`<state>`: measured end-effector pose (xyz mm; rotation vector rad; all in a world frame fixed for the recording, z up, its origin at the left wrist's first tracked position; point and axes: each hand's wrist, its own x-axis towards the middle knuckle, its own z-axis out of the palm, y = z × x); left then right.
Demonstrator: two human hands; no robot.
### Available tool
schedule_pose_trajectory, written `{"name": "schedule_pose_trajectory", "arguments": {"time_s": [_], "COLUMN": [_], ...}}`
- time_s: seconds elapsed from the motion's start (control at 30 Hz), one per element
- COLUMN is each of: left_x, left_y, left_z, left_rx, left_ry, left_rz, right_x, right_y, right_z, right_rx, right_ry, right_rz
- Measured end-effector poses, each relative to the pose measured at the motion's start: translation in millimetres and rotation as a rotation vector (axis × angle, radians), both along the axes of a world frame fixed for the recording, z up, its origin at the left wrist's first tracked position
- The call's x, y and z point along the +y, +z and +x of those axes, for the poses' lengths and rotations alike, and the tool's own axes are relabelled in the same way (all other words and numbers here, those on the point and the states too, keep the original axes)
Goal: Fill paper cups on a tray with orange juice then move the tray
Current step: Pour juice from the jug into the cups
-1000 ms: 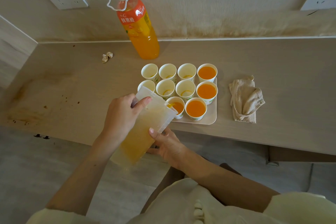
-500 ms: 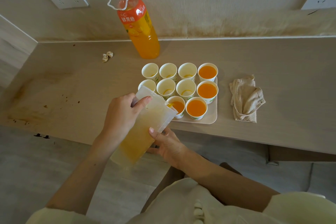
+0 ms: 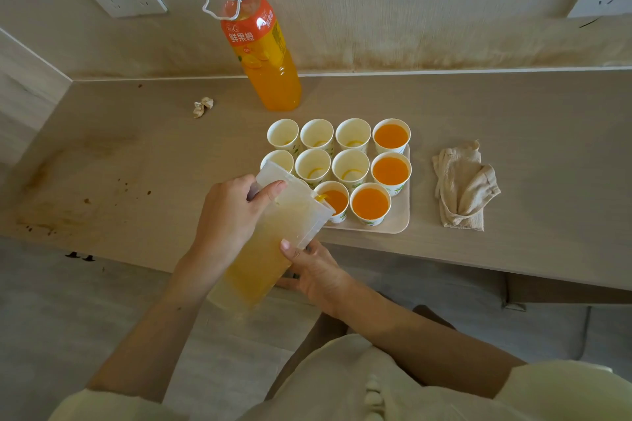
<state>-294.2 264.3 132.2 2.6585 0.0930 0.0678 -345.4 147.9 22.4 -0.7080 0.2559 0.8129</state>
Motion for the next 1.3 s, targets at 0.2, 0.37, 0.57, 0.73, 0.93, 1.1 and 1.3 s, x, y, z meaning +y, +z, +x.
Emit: {"name": "schedule_pose_trajectory", "arguments": {"time_s": [0.2,0.37,0.57,0.73,0.93,1.1,1.3], "left_x": [-0.4,-2.0,-1.7,-2.3,-1.5,-1.4,-2.1], "left_y": [0.6,2.1,1.7,2.3,1.3,1.4,2.0], "left_z": [-0.2,-1.0,-1.3,-2.6,-0.6,-0.6,1.0], "left_rx": [0.0,-0.004,0.0,-0.018,-0.014,-0.01,0.0], "left_ry": [-0.002,-0.006,0.002,-0.012,-0.017,-0.019,-0.013], "left_rz": [-0.004,-0.017,-0.013,-0.01,-0.011,0.006,0.007], "right_x": [0.1,0.8,0.1,0.0,1.0,0.7,0.9], "right_y": [0.1,-0.7,-1.1,-1.6,-2.4,-1.6,-2.9], "right_z": [0.2,-0.5,-0.8,-0.9,-0.9,-0.7,0.5], "right_rx": [-0.008,-0.009,-0.02,-0.028,-0.027,-0.031,-0.032], "right_ry": [0.005,0.001,0.003,0.012,0.016,0.016,0.019], "right_rz": [-0.01,-0.008,-0.011,-0.025,-0.027,-0.029,-0.025]}}
